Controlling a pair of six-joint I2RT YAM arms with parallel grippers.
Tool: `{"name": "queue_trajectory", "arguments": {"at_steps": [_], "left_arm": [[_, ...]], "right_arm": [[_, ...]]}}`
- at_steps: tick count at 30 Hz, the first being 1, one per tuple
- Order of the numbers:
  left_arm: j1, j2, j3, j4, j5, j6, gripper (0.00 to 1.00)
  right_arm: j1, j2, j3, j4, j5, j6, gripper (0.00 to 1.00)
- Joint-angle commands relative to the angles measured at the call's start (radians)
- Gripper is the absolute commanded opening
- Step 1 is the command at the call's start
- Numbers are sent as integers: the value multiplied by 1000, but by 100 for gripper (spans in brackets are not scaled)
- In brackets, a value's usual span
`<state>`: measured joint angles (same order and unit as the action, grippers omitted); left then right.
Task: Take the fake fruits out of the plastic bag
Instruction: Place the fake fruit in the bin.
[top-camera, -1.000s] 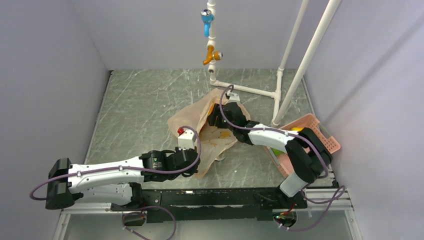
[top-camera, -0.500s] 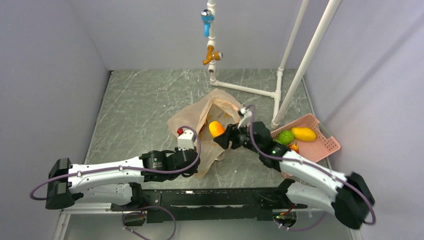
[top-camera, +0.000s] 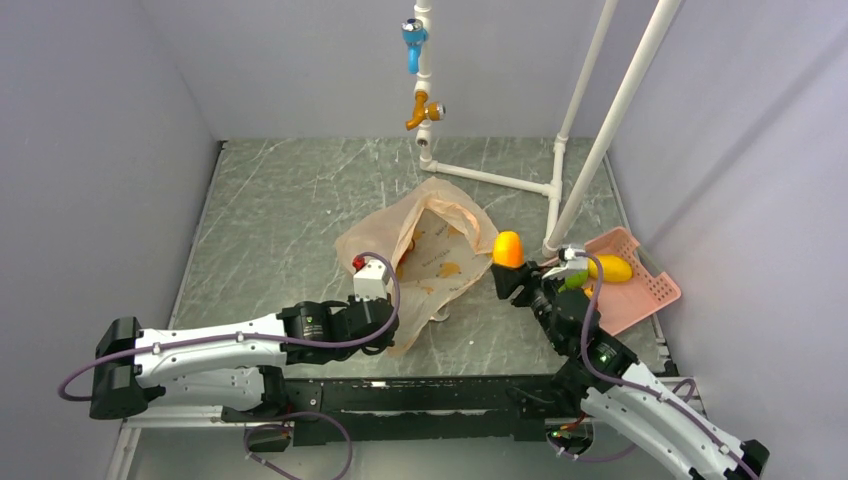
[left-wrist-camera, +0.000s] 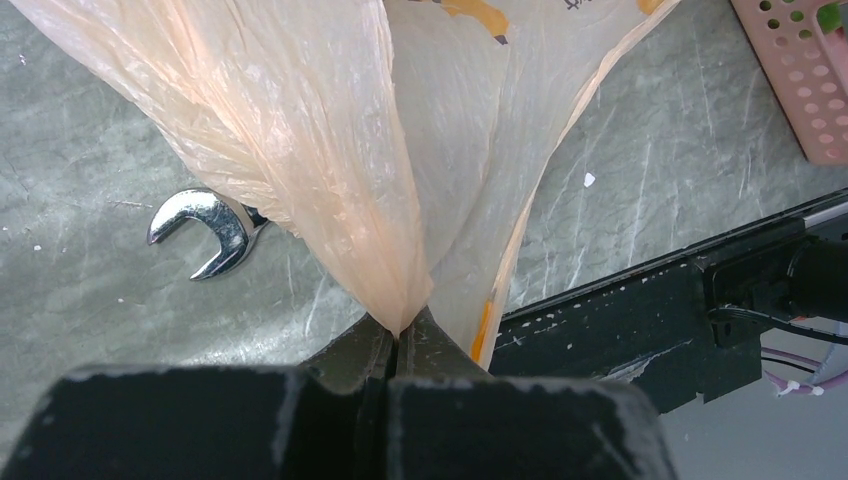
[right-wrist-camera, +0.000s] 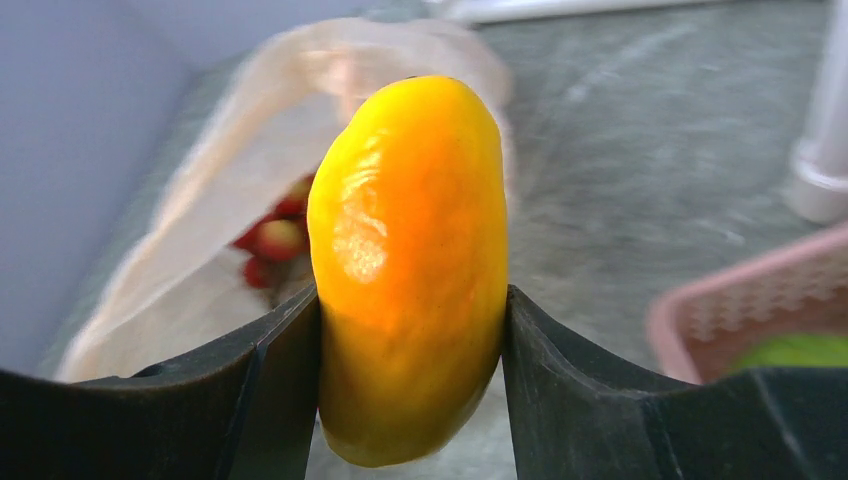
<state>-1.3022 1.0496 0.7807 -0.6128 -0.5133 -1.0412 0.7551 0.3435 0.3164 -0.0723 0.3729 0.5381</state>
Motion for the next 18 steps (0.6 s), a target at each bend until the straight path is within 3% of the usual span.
{"name": "queue_trajectory", "arguments": {"at_steps": [1,6,11,18], "left_arm": [[-4,4,37,-8,-19,0,0],[-4,3,29,0,-13,-3,0],[-3,-1,32,-14,-14,-4,0],[-3,-7,23,6,-15,6,0]], "right_arm": [[0,116,96,-167,377,91,0],[-2,283,218,-333,576,223,0],[-27,340,275,-491,735,419,0],[-327,454,363,-504,555,434,0]]}}
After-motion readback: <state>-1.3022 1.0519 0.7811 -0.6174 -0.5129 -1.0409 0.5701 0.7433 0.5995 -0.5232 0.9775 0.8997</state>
